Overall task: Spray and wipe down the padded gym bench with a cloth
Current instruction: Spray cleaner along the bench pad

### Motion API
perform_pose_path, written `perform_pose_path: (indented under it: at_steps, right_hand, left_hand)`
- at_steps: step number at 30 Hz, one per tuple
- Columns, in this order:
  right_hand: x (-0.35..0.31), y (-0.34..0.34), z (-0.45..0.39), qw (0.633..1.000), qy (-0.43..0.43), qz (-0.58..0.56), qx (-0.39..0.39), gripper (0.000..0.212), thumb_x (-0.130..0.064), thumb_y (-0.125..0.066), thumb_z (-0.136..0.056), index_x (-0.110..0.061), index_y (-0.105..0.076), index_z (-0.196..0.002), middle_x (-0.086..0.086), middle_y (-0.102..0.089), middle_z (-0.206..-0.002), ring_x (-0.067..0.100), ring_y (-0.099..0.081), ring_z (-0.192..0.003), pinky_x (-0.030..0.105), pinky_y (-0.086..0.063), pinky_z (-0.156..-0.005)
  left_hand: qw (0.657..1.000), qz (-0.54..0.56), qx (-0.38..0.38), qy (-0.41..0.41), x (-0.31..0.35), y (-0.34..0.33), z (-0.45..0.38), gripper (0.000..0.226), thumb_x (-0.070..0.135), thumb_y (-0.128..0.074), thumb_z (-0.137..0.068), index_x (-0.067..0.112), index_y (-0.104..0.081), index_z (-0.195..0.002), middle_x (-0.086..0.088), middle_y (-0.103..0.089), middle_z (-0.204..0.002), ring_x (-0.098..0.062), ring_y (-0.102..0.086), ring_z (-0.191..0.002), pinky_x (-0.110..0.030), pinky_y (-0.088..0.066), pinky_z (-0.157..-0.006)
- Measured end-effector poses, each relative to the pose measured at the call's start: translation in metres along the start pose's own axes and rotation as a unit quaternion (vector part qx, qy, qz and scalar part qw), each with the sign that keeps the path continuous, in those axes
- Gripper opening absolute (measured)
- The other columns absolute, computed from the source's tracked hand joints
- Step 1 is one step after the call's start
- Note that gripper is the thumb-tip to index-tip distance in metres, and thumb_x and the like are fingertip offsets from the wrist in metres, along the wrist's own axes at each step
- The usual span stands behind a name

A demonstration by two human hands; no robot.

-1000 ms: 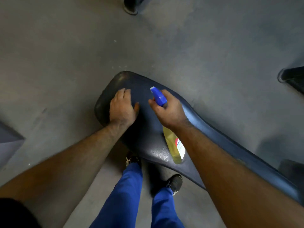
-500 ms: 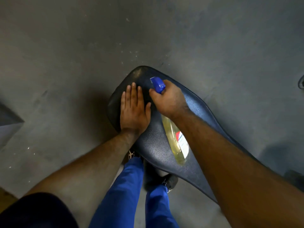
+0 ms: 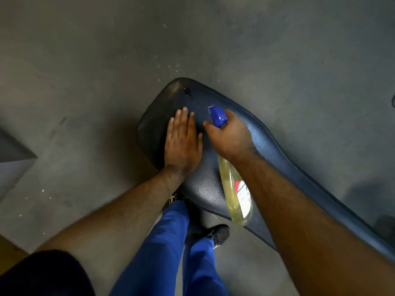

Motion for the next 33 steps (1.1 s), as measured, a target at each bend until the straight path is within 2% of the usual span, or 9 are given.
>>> perform_pose_path:
  at_steps: [5, 10, 12, 15, 19, 22, 27, 30, 33]
  right_hand:
    - [0.041, 0.031, 0.012, 0.998, -0.034, -0.021, 0.05, 0.026, -0.041, -0.064, -0.089, -0.015, -0.06, -0.09, 0.006, -0.065, -0.083, 0.03, -0.063, -0.084, 0.04, -0.053, -0.076]
    - [0.072, 0.039, 0.02, 0.997, -0.059, -0.001, 0.048, 0.038, -0.041, -0.064, -0.089, -0.02, -0.044, -0.065, 0.004, -0.056, -0.075, 0.031, -0.059, -0.081, 0.035, -0.045, -0.069]
    - [0.084, 0.042, 0.026, 0.997, -0.066, -0.015, 0.047, 0.035, -0.042, -0.064, -0.09, -0.019, -0.047, -0.07, 0.001, -0.054, -0.073, 0.027, -0.055, -0.077, 0.03, -0.038, -0.068]
    - [0.104, 0.049, 0.037, 0.995, -0.075, -0.052, 0.049, 0.026, -0.044, -0.067, -0.087, -0.021, -0.054, -0.085, 0.002, -0.063, -0.082, 0.027, -0.06, -0.083, 0.032, -0.045, -0.073]
    - [0.134, 0.065, 0.063, 0.992, -0.084, -0.06, 0.072, 0.027, -0.041, -0.068, -0.086, -0.018, -0.054, -0.091, 0.005, -0.068, -0.089, 0.03, -0.063, -0.09, 0.036, -0.05, -0.079]
    - [0.163, 0.076, 0.079, 0.991, -0.099, -0.056, 0.077, 0.024, -0.04, -0.067, -0.088, -0.021, -0.052, -0.088, 0.002, -0.064, -0.086, 0.029, -0.062, -0.091, 0.033, -0.046, -0.076]
    - [0.208, 0.085, 0.097, 0.988, -0.125, -0.045, 0.083, 0.028, -0.044, -0.066, -0.088, -0.019, -0.055, -0.083, 0.003, -0.057, -0.082, 0.031, -0.062, -0.091, 0.028, -0.037, -0.071]
    - [0.227, 0.091, 0.114, 0.984, -0.137, -0.074, 0.09, 0.034, -0.047, -0.068, -0.087, -0.018, -0.052, -0.079, 0.003, -0.059, -0.079, 0.03, -0.061, -0.084, 0.03, -0.04, -0.07]
    - [0.247, 0.097, 0.135, 0.977, -0.145, -0.119, 0.098, 0.032, -0.048, -0.07, -0.083, -0.024, -0.05, -0.076, 0.002, -0.063, -0.08, 0.029, -0.066, -0.082, 0.038, -0.054, -0.076]
  left_hand:
    - [0.999, 0.012, -0.025, -0.042, 0.055, -0.023, 0.037, 0.059, 0.036, -0.046, -0.1, -0.001, -0.04, -0.146, -0.024, -0.033, -0.154, -0.035, -0.027, -0.146, -0.049, -0.022, -0.119]
    - [0.997, -0.041, -0.052, -0.03, 0.057, -0.036, 0.038, 0.062, 0.041, -0.036, -0.101, 0.002, -0.032, -0.15, -0.023, -0.023, -0.159, -0.034, -0.018, -0.149, -0.048, -0.016, -0.121]
    - [0.997, -0.049, -0.058, -0.019, 0.057, -0.034, 0.037, 0.063, 0.04, -0.036, -0.101, 0.003, -0.031, -0.151, -0.022, -0.022, -0.159, -0.033, -0.018, -0.149, -0.048, -0.016, -0.121]
    - [0.998, -0.03, -0.058, -0.01, 0.071, -0.028, 0.047, 0.064, 0.037, -0.042, -0.096, 0.003, -0.034, -0.149, -0.021, -0.026, -0.158, -0.032, -0.022, -0.148, -0.047, -0.019, -0.121]
    - [0.993, 0.02, -0.056, -0.102, 0.127, -0.036, 0.099, 0.059, 0.031, -0.05, -0.097, -0.001, -0.041, -0.145, -0.022, -0.035, -0.154, -0.031, -0.03, -0.145, -0.046, -0.024, -0.119]
    - [0.988, 0.016, -0.077, -0.135, 0.159, -0.054, 0.122, 0.06, 0.034, -0.047, -0.098, 0.0, -0.039, -0.146, -0.023, -0.034, -0.154, -0.033, -0.029, -0.146, -0.048, -0.024, -0.119]
    - [0.985, -0.057, -0.096, -0.128, 0.169, -0.071, 0.125, 0.065, 0.041, -0.035, -0.098, 0.003, -0.029, -0.151, -0.023, -0.019, -0.159, -0.035, -0.015, -0.15, -0.049, -0.013, -0.122]
    - [0.986, -0.064, -0.097, -0.122, 0.168, -0.071, 0.124, 0.066, 0.041, -0.037, -0.096, 0.004, -0.029, -0.151, -0.024, -0.019, -0.159, -0.036, -0.015, -0.149, -0.05, -0.013, -0.122]
    - [0.985, -0.045, -0.091, -0.141, 0.187, -0.065, 0.13, 0.061, 0.033, -0.045, -0.093, 0.005, -0.037, -0.147, -0.024, -0.027, -0.157, -0.036, -0.022, -0.148, -0.05, -0.017, -0.121]
Point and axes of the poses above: each hand's wrist, its own z-axis away from the middle knuckle, its own y-axis out of the back of the hand, x = y × z, the point moved 9 cm from there along -z, towards the middle knuckle
